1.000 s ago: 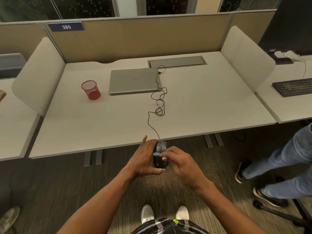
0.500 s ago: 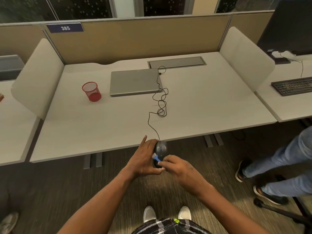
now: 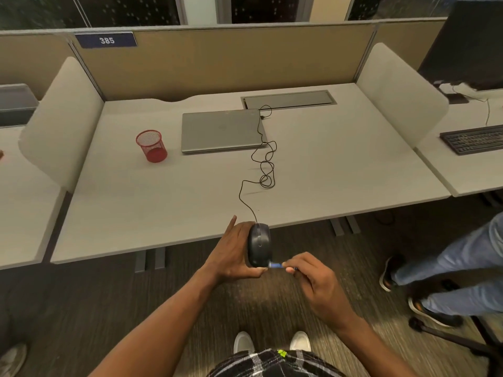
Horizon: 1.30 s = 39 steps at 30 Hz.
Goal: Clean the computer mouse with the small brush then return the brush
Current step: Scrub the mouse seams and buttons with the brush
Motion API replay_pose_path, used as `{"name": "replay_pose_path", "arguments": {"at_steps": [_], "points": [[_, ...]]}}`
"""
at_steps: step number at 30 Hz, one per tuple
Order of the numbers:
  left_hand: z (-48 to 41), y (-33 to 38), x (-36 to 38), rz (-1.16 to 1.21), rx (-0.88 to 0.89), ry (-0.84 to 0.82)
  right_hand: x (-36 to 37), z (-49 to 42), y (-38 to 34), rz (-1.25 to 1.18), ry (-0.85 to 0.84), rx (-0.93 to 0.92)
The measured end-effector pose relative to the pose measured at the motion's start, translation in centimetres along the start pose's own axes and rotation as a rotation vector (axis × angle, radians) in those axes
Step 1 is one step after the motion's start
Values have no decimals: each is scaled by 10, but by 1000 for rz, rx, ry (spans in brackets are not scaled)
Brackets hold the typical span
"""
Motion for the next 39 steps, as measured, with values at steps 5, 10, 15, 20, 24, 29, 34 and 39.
{"name": "replay_pose_path", "arguments": {"at_steps": [5,10,15,20,24,29,34,39], "points": [[4,-19,-4,18,-28,-25,0,-3,-8,-5,66,-3],[7,-30,0,4,-46,-40,15,-13,-9,-7,52,17],[4,-38,3,18,-68,-36,35,-1,-8,-50,-105,12],[-2,-42,14,15,-71,-66,19,-21,1,-57,34,45],[-5,-46,18,12,-83,-71,19,-41,14,-58,-5,57],[-17,-59,-2,31,-154,36,21,-49,33,-94,-111,75],[-47,-83,-3,-10,-216,5,8,-69,60,-118,-47,152],[-82,-100,-5,4,-257,-1,3,-90,79,-133,-43,180]]}}
Point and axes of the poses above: each hand's wrist, its own z-axis away from the middle knuckle, its own x-axis out of the palm, y = z × x, the point moved 9 cm from there along -z, towards the middle knuckle
